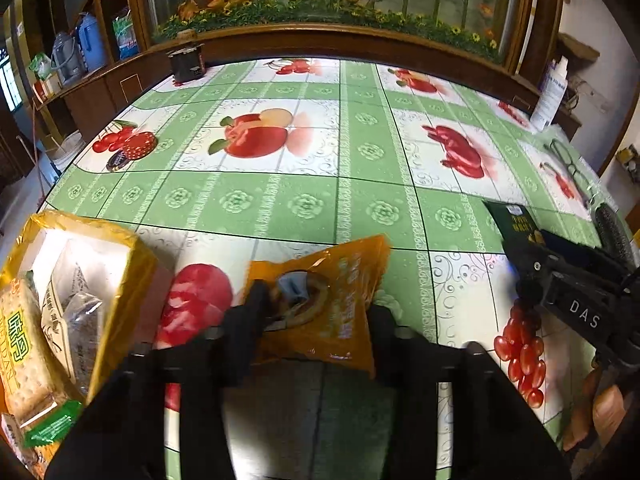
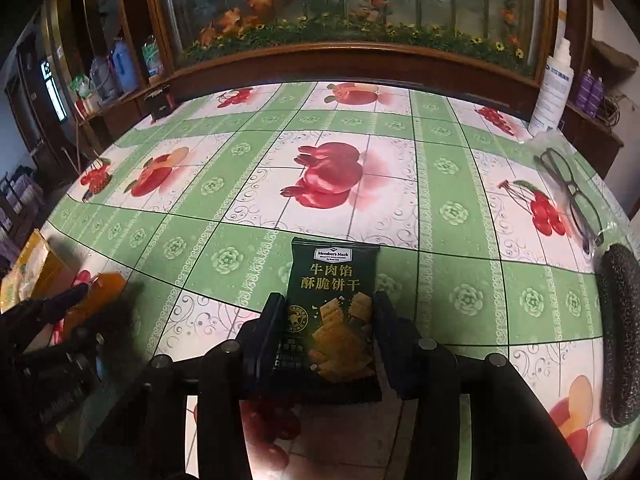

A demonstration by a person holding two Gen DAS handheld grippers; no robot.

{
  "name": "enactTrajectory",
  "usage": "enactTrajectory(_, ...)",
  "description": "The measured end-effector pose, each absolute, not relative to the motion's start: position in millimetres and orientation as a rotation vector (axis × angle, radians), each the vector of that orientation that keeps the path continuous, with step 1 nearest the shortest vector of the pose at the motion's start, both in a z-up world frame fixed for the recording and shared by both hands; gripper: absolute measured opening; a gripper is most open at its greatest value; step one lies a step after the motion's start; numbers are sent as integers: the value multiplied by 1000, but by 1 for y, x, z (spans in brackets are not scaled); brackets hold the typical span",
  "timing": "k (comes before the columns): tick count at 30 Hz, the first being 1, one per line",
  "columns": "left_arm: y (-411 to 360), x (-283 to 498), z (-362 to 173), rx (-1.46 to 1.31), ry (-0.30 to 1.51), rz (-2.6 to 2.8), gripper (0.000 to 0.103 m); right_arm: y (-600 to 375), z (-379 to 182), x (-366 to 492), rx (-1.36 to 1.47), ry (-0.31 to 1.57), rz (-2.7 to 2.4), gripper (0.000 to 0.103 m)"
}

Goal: Organize snacks
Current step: 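Carry the chip bag with the left gripper while the right gripper carries the green pack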

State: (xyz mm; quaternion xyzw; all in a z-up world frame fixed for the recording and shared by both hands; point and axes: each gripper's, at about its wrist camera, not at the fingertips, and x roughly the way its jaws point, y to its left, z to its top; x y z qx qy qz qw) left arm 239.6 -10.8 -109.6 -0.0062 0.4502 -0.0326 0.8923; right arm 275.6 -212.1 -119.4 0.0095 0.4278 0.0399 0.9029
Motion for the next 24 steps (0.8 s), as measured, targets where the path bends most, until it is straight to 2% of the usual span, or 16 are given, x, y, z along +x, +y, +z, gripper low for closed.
enactTrajectory(4,3,235,-108,-60,931,-102,33,-228,-119,264,89,873,100,46)
enactTrajectory(12,-1,214,-99,-31,908,-88,31,-234,-107,246,168,855,157,46)
enactTrajectory(24,0,158,-65,15,826,-85,31,-207,-75,177,165,792,233,46)
